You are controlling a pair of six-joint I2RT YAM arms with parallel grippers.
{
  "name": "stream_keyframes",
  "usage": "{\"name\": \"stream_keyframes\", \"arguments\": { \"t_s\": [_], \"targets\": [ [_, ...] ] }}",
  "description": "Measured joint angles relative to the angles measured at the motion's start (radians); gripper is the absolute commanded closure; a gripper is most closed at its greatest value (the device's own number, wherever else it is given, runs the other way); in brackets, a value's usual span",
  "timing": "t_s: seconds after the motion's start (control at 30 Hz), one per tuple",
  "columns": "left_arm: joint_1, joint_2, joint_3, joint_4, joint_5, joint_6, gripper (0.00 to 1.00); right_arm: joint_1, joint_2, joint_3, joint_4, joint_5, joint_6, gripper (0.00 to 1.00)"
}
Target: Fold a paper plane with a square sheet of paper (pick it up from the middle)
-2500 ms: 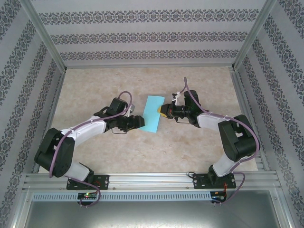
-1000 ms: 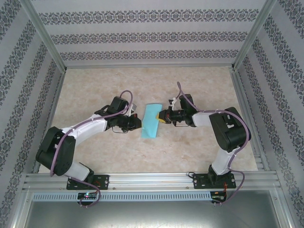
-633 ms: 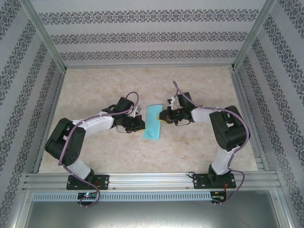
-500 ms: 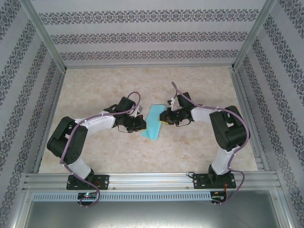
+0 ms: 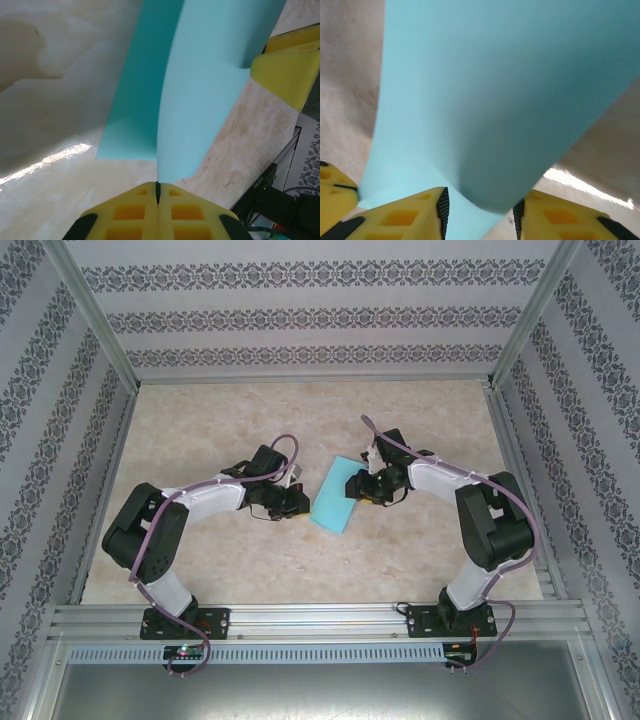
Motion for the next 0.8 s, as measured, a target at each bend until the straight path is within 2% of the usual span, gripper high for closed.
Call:
{"name": "stream_keyframes", "arguments": {
  "t_s": [0.23, 0.4, 0.67, 0.8],
  "targets": [
    [-0.005, 0.016, 0.000, 0.002, 0.004, 0.000, 1.00, -0.037, -0.096, 0.000, -0.088, 0.085, -0.014, 0.60],
    [-0.017, 0.023, 0.000, 0.006, 0.006, 0.000, 1.00, -0.037, -0.125, -0.002, -0.068, 0.080, 0.008, 0.64],
    [-0.031, 0.040, 0.012, 0.006, 0.006, 0.008, 1.00, -0.001, -0.024, -0.003, 0.024, 0.058, 0.045, 0.78],
    [-0.031, 0.041, 0.021, 0.006, 0.006, 0.014, 1.00, -0.001, 0.040, -0.003, 0.042, 0.058, 0.046, 0.80]
  ]
}}
